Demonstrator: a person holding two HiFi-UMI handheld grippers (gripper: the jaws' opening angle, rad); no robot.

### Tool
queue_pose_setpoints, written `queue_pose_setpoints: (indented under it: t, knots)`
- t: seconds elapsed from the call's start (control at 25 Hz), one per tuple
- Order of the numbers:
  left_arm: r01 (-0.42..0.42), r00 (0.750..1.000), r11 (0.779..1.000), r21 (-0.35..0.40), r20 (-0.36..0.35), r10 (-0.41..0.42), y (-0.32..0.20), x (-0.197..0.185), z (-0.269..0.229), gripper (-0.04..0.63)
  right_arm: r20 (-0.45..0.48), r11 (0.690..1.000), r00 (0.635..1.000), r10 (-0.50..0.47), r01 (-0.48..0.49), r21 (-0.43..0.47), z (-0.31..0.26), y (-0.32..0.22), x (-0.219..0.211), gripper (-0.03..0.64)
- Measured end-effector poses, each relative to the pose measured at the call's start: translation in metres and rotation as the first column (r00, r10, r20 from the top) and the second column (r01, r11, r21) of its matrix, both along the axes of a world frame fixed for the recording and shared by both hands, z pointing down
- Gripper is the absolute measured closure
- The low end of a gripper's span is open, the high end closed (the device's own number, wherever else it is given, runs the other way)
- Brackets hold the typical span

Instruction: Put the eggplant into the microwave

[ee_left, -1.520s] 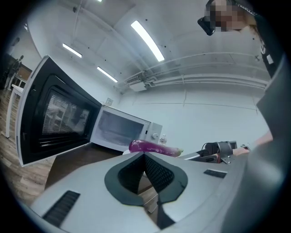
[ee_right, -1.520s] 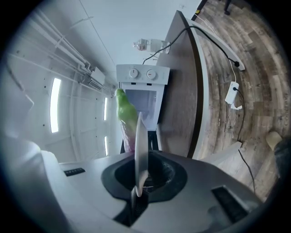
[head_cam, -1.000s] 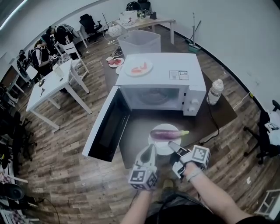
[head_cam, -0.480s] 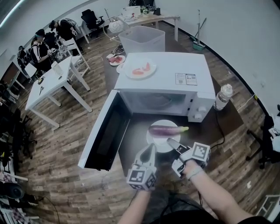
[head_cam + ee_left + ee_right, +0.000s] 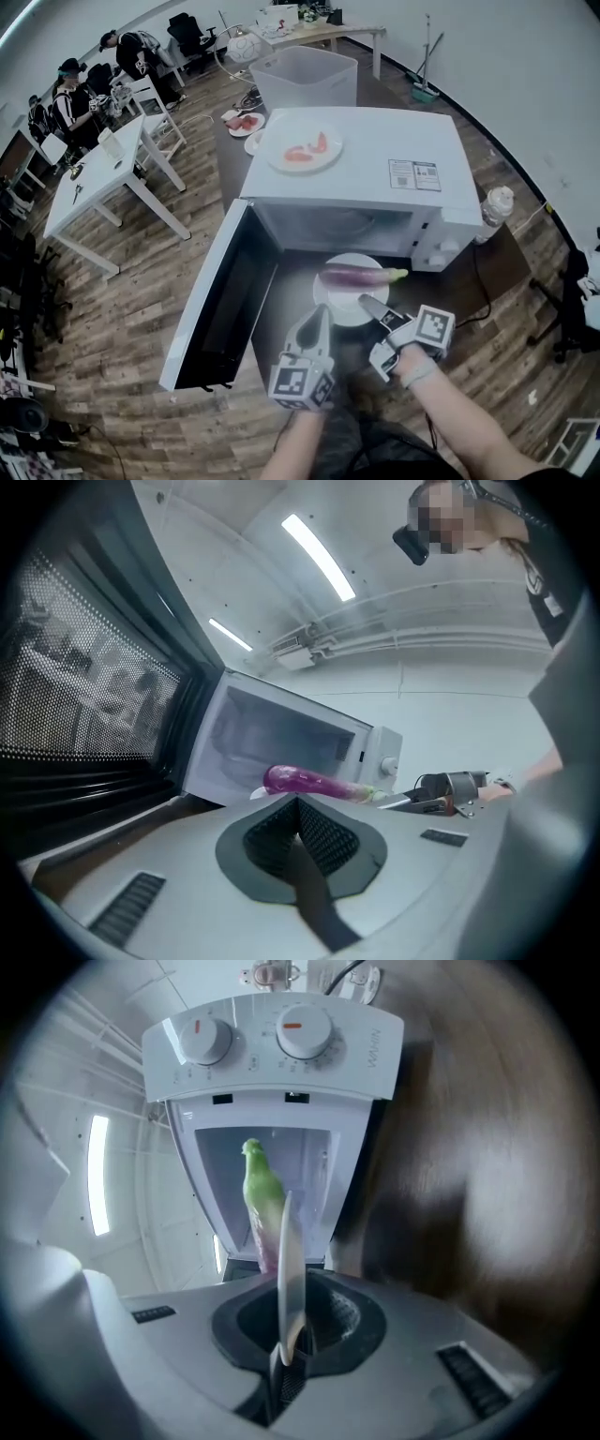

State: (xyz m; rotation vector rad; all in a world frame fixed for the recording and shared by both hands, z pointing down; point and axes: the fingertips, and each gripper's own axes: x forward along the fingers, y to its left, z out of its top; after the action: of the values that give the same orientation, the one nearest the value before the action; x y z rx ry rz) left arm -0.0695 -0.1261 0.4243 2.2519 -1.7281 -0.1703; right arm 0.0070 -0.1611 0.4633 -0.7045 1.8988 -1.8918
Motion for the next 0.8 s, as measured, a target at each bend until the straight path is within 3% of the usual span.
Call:
queue_pose_setpoints:
  t: [0.32, 0.44, 0.56, 0.8]
  knots:
    - [-0.027, 0.999, 1.000, 0.001, -0.020, 0.027, -0.021, -0.008, 0.014, 0.595, 0.021, 0.999, 0.999, 0.031, -0.030, -0.011, 0.014, -0.024, -0.011, 0.597]
    - [-0.084, 0.995, 0.996, 0.003, -0.047, 0.084, -0.025, -0.003, 0.017, 0.594, 0.021, 0.999, 0.999, 0.038, -0.038, -0.024, 0.020, -0.031, -0.013, 0.597]
    - [-0.132, 0.991, 0.991, 0.007, -0.028, 0.132, -0.030, 0.002, 0.016, 0.591, 0.010, 0.999, 0.999, 0.042, -0.042, -0.010, 0.020, -0.045, -0.017, 0.597]
    - [-0.131, 0.991, 0.991, 0.003, -0.033, 0.131, -0.042, 0.001, 0.024, 0.572, 0.002, 0.999, 0.999, 0.051, -0.051, 0.006, 0.021, -0.068, -0.023, 0.597]
